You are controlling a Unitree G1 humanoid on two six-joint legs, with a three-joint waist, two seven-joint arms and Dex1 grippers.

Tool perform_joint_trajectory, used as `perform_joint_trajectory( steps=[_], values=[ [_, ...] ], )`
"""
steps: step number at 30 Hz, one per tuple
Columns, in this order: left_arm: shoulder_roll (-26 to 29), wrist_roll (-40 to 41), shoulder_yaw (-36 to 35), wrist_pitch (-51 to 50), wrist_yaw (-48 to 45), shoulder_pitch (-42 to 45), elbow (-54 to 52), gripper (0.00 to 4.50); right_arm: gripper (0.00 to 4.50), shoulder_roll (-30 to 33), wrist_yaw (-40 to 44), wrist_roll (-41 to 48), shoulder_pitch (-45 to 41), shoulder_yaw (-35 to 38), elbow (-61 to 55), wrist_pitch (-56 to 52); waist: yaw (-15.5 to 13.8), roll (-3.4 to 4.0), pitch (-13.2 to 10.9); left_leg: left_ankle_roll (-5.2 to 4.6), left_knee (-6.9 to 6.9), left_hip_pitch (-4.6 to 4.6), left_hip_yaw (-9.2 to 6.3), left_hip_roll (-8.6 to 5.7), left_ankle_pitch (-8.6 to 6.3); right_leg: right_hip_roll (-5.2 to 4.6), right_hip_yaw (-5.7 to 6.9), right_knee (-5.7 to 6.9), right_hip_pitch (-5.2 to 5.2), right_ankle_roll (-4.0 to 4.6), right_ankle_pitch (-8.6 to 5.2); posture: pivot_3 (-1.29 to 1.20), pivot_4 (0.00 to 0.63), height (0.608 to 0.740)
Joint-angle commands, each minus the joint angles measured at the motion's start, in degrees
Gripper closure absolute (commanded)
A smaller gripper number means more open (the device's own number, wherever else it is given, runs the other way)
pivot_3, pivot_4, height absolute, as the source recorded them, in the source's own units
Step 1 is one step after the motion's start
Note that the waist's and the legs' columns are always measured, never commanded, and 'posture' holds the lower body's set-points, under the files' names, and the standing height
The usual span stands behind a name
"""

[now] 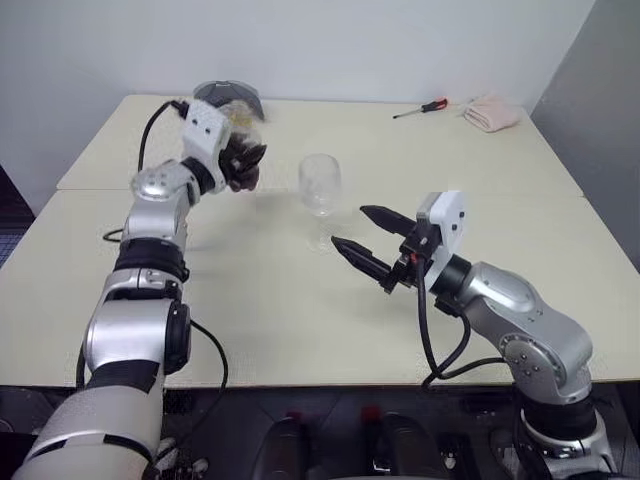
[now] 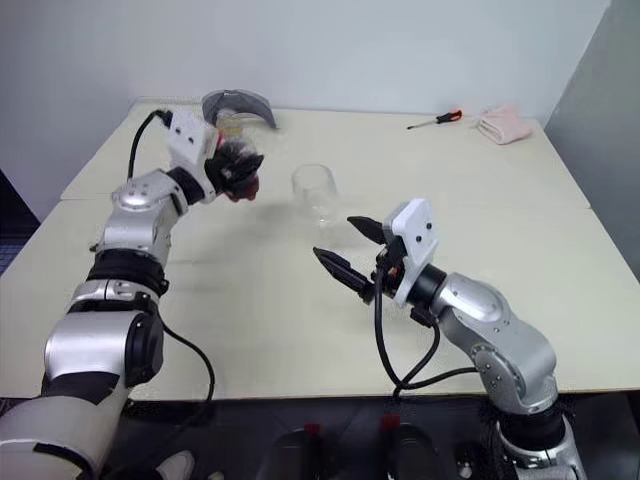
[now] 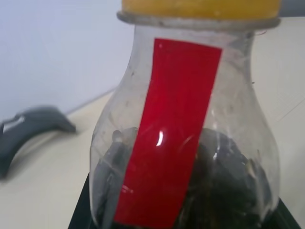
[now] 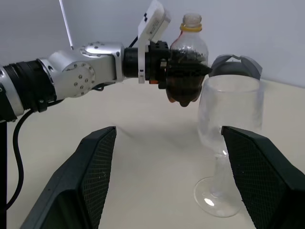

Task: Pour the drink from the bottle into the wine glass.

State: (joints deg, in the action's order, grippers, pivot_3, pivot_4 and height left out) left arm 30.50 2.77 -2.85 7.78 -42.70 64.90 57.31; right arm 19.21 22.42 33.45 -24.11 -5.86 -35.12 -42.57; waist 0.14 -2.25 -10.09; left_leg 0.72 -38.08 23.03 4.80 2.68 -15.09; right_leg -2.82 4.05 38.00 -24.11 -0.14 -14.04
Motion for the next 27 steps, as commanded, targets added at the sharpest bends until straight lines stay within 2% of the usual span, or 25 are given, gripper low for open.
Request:
perform_joint_trajectory(
  steps=[1, 14, 27],
  values=[
    [-0.2, -1.5, 1.6, 3.3, -2.8, 3.4, 0.2, 2.85, 0.72, 0.0, -0.6, 1.2, -3.0, 2.1, 0.0, -1.0, 0.0, 0.0, 0.0, 0.0, 0.0, 0.0, 0.01, 0.0, 0.0, 0.0, 0.0, 0.0, 0.0, 0.02, 0.01, 0.0, 0.15, 0.74],
    [-0.9, -6.1, 5.0, 12.3, -5.5, 11.2, 5.8, 2.85, 0.72, -0.8, -4.0, -0.4, -10.5, 2.1, 2.8, -6.3, 0.1, 0.0, 0.0, 0.0, 0.0, 0.12, 0.02, -0.02, 0.0, -0.02, 0.0, -0.02, -0.1, 0.15, 0.09, 0.0, 0.15, 0.74],
    [2.8, -13.8, 9.4, 23.2, -3.6, 13.2, 10.3, 2.85, 0.72, -3.5, -7.1, -1.4, -13.2, 2.1, 4.0, -7.8, 0.2, 0.0, 0.0, -0.01, -0.02, 0.22, 0.01, -0.01, 0.0, -0.02, 0.0, 0.01, -0.2, 0.24, 0.14, 0.0, 0.15, 0.74]
  ],
)
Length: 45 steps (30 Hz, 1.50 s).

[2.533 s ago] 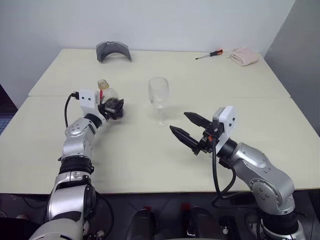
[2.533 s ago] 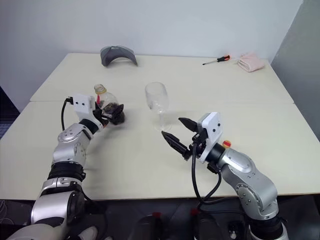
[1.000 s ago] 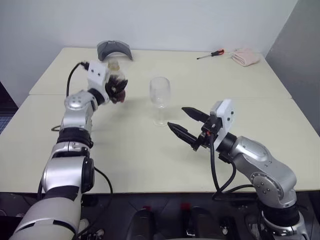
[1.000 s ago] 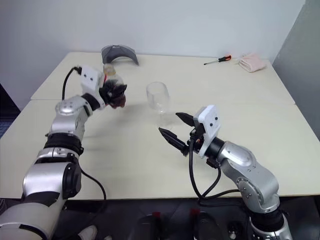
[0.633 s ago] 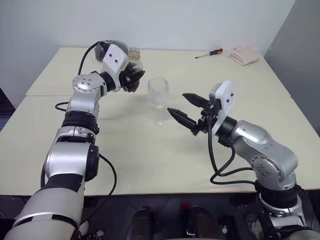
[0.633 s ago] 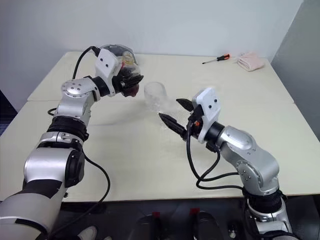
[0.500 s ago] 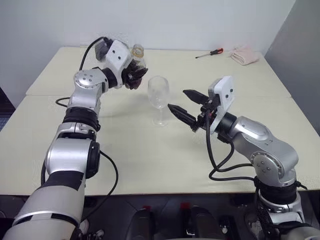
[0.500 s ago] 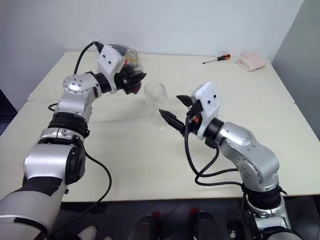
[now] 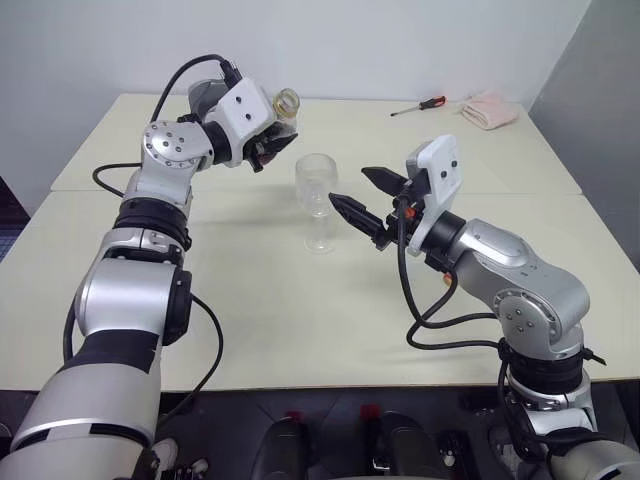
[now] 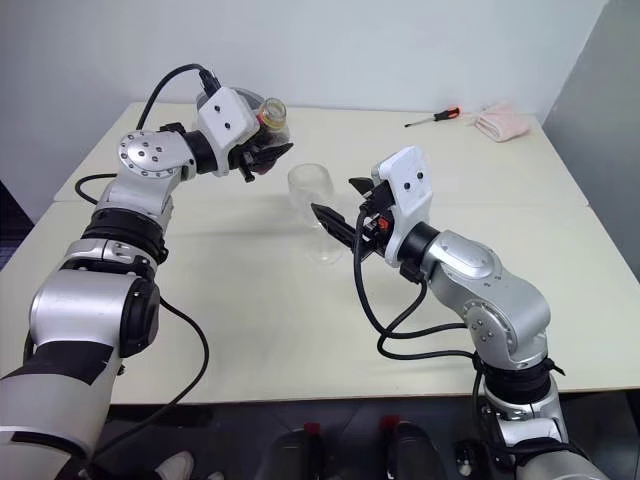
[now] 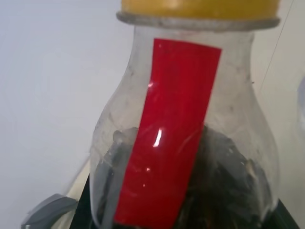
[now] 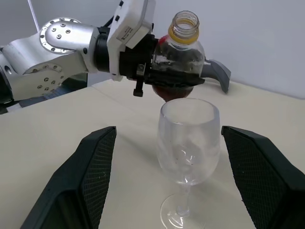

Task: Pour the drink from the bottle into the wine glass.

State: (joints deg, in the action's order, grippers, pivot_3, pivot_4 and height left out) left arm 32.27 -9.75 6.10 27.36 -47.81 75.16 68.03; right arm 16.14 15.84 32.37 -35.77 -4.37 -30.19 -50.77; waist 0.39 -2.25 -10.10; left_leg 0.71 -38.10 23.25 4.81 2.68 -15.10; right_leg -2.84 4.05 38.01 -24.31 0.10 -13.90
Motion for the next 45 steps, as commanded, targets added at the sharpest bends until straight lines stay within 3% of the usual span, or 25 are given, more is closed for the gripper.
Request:
perform_joint_trajectory(
  steps=[1, 45],
  values=[
    [1.1, -1.8, 0.8, 4.4, 1.9, 2.8, -0.3, 2.85, 0.72, -0.5, -0.6, -0.4, -1.5, 0.6, -0.9, 0.4, 0.0, 0.0, 0.0, 0.0, 0.0, 0.01, 0.0, -0.01, 0.0, -0.01, 0.01, -0.01, 0.0, 0.01, 0.0, 0.0, 0.15, 0.74],
    [5.8, -22.6, 14.1, 21.0, 21.7, 8.2, 3.4, 2.85, 0.72, -1.5, 0.3, -4.3, 1.1, -0.2, -0.9, 1.5, -0.1, 0.0, 0.0, 0.0, -0.1, 0.12, -0.01, -0.01, 0.0, -0.02, 0.11, 0.07, -0.09, 0.03, 0.02, 0.0, 0.15, 0.74]
  ],
)
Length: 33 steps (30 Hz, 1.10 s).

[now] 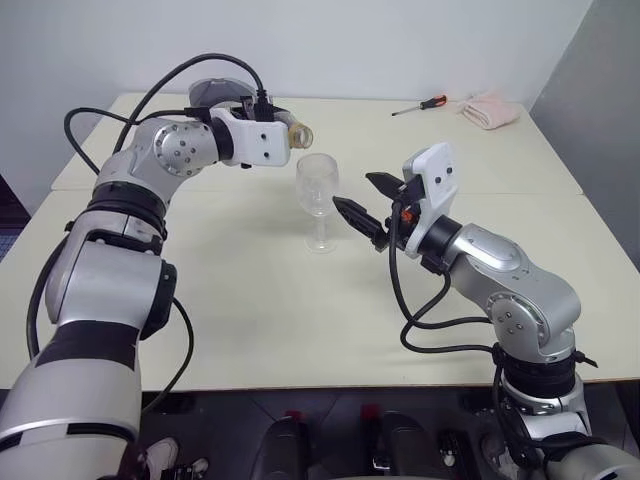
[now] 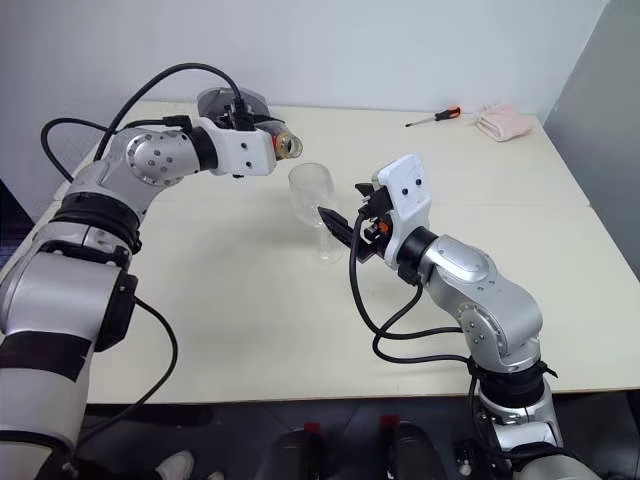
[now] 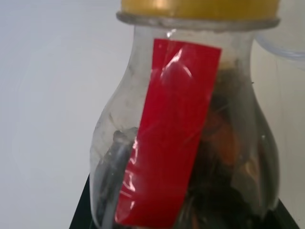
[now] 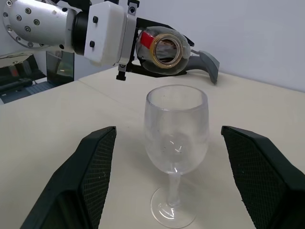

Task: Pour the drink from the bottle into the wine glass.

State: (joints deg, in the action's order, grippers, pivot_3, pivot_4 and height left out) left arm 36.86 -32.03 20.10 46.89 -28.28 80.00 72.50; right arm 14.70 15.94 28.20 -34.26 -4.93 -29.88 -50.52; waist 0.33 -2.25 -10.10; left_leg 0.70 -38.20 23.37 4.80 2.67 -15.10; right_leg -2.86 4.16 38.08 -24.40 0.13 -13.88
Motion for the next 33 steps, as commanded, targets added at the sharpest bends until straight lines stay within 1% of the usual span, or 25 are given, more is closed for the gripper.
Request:
perform_joint_trajectory(
  steps=[1, 13, 33],
  values=[
    [1.3, -0.6, 0.3, 1.6, 2.5, 3.5, -1.0, 2.85, 0.72, -0.1, 0.2, -0.1, -0.4, 0.4, -1.3, 1.2, 0.0, 0.0, 0.0, 0.0, 0.0, 0.0, 0.0, 0.0, 0.0, 0.0, 0.0, 0.0, 0.0, 0.0, 0.0, 0.0, 0.15, 0.74],
    [2.0, -4.1, 2.5, 3.2, 5.6, 5.0, -0.6, 2.85, 0.72, -0.4, 0.0, -0.2, -0.2, 0.4, -1.2, 1.3, 0.0, 0.0, 0.0, 0.0, -0.04, 0.0, 0.01, 0.0, 0.0, 0.0, 0.01, 0.02, 0.0, 0.0, 0.0, 0.0, 0.15, 0.74],
    [3.3, -7.0, 4.9, 3.3, 9.1, 6.4, -0.2, 2.85, 0.72, -0.4, 0.2, -0.2, -0.1, 0.3, -1.1, 1.3, 0.0, 0.0, 0.0, 0.0, -0.11, 0.0, 0.01, 0.0, 0.0, 0.0, 0.01, 0.08, 0.0, 0.0, 0.0, 0.0, 0.15, 0.74]
  ],
)
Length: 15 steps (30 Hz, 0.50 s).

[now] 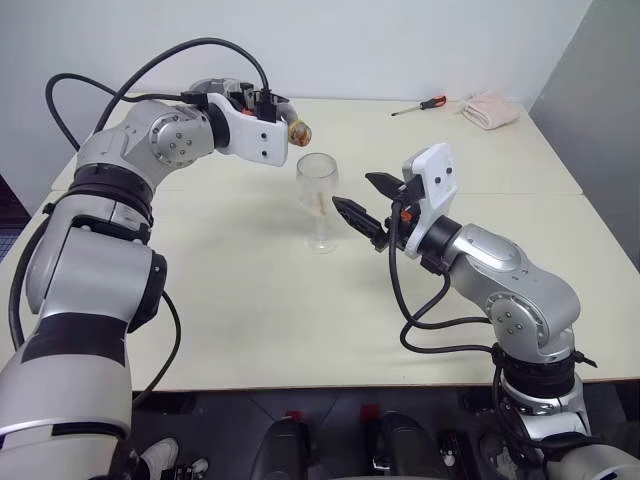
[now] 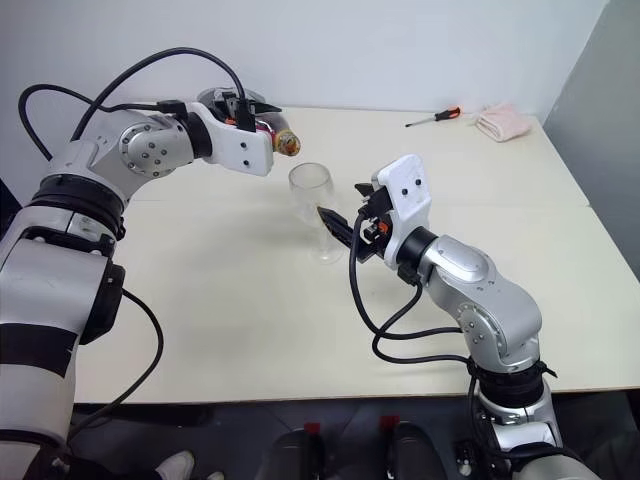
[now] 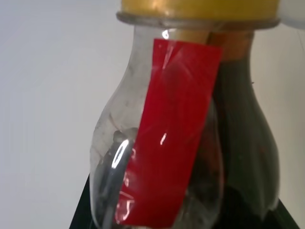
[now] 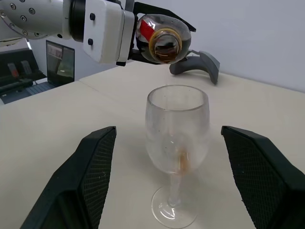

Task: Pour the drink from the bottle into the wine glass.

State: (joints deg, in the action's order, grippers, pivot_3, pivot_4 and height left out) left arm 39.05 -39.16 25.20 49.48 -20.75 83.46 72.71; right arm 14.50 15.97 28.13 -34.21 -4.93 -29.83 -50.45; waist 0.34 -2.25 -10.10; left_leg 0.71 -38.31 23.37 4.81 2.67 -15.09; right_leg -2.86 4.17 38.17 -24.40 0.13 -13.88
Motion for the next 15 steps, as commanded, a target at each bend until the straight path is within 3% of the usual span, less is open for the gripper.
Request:
perform_joint_trajectory(
  steps=[1, 15],
  values=[
    [1.1, 0.0, -0.1, 0.7, 1.7, 3.0, -0.4, 2.85, 0.72, -0.2, 0.2, -0.2, -0.2, 0.3, -1.0, 1.3, 0.0, 0.0, 0.0, 0.0, -0.01, 0.0, 0.0, 0.0, 0.0, 0.0, 0.0, 0.01, 0.0, 0.0, 0.0, 0.0, 0.15, 0.74],
    [1.5, -1.2, 1.0, 1.2, 3.1, 4.0, 0.1, 2.85, 0.72, -0.3, 0.2, -0.3, 0.3, 0.1, -1.3, 1.5, 0.0, 0.0, 0.0, -0.14, -0.6, 0.05, 0.0, 0.01, -0.09, -0.05, -0.04, 0.6, -0.05, -0.25, -0.15, 0.0, 0.15, 0.74]
  ],
)
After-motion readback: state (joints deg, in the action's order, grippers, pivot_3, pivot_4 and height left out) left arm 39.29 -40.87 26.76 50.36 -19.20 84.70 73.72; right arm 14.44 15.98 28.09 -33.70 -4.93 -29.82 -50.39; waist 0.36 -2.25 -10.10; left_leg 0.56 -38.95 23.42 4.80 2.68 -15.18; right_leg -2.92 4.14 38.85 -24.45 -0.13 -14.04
